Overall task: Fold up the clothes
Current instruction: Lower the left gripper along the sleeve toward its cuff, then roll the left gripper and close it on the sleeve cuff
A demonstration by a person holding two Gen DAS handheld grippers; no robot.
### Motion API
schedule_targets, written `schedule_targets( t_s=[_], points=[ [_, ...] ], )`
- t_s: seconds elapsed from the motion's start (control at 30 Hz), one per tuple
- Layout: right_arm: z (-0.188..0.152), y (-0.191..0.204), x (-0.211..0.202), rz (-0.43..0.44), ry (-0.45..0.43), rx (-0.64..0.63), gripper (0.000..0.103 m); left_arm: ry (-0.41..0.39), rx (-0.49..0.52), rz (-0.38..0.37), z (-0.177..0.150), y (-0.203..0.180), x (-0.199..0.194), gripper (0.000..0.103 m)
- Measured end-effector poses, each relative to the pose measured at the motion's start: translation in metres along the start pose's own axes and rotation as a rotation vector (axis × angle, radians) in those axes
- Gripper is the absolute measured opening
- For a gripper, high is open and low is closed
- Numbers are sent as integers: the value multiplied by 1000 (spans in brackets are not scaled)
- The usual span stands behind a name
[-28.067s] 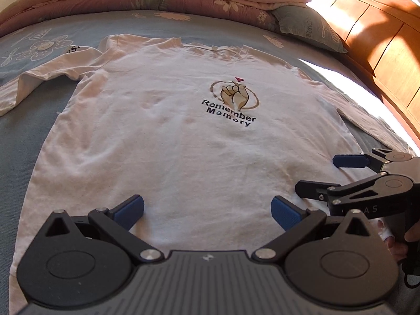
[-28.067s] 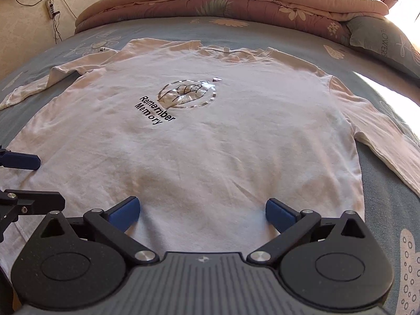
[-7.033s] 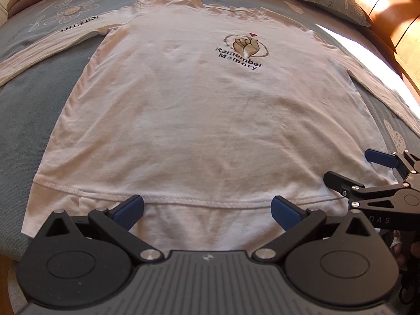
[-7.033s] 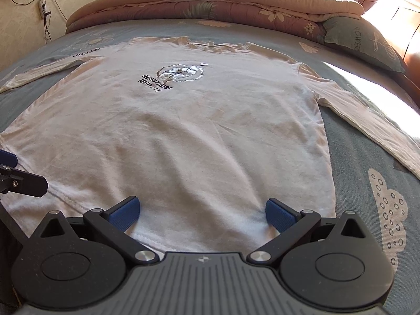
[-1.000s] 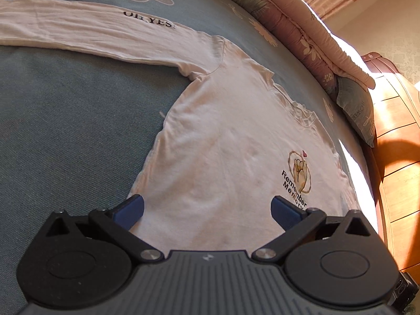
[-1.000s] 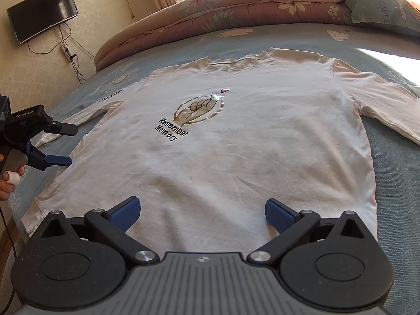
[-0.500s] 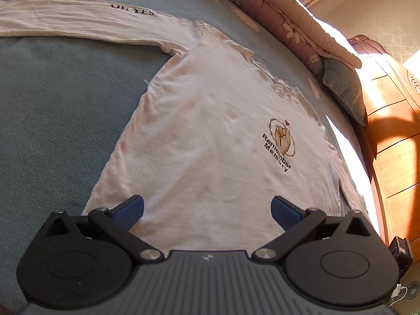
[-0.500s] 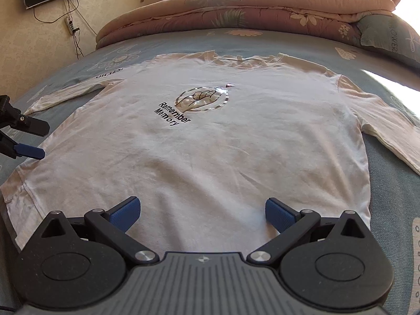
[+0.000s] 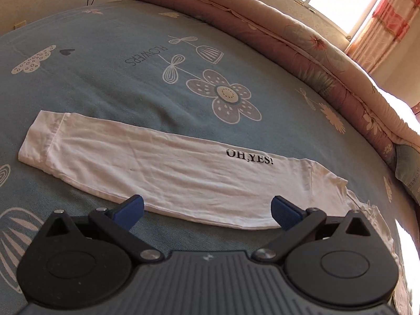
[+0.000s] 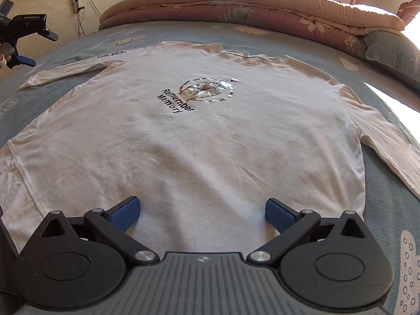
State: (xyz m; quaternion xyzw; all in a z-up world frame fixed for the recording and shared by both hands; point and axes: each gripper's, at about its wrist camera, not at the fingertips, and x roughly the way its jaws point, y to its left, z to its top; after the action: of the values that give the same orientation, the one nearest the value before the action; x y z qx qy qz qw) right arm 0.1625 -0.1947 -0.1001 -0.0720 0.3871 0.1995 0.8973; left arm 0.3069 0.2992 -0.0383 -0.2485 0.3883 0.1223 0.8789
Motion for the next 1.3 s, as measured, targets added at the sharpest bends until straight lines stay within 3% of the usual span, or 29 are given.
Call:
schedule_targets(
  t_s=[0.3, 0.4, 0.53, 0.8, 0.97, 1.3],
  points=[
    [2, 0, 2, 3, 6, -15, 103, -7, -36, 44, 22, 38, 56, 102],
    [3, 0, 3, 6, 1, -14, 103, 13, -104, 46, 13, 59, 62, 102],
    [3, 0, 5, 3, -5, -12, 103, 2, -108, -3, 0, 81, 47, 102],
    [3, 1, 7, -8, -30, 2, 103, -76, -363, -100, -6, 146, -5, 102],
    [4, 3, 8, -23, -37, 19, 103, -49, -485, -144, -19, 186, -2, 102],
    [4, 9, 11, -91, -66, 89, 103, -73, -517, -264, -6, 199, 23, 102]
  ],
)
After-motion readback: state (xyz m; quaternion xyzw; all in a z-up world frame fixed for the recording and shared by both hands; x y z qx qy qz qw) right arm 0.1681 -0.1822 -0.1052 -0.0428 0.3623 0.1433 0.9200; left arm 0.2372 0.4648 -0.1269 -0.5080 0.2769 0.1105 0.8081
